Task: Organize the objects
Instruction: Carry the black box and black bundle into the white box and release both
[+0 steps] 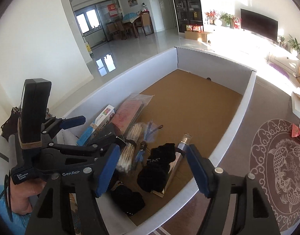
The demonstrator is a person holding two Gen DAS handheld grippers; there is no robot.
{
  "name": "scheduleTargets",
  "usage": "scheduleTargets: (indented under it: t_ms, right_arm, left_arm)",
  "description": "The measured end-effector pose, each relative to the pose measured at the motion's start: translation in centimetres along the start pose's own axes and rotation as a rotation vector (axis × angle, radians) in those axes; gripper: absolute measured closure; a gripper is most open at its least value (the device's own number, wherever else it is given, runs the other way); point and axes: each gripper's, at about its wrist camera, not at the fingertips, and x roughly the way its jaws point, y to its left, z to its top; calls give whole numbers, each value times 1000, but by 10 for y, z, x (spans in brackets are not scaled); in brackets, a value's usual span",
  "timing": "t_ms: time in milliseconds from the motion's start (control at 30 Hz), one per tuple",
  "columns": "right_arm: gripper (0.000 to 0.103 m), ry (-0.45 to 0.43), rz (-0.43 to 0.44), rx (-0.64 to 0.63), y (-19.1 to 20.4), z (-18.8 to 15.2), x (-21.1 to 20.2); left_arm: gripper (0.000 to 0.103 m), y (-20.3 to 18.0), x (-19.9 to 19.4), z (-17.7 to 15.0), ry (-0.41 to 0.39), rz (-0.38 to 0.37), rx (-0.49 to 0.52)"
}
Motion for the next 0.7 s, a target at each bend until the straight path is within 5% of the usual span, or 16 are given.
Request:
scheduleTargets:
  t_ms: [200, 400, 700]
  right_arm:
    - [3, -104, -191, 6, -71, -51, -54]
    - [3, 25, -481, 70, -180, -139, -82]
    - [3, 55, -639, 248, -259, -228, -139]
  left_arm:
    - [12, -57, -42, 1, -117, -43, 87]
    - [0, -119, -73, 5, -218, -105, 162]
    - [0, -195, -91, -7, -223, -187, 245]
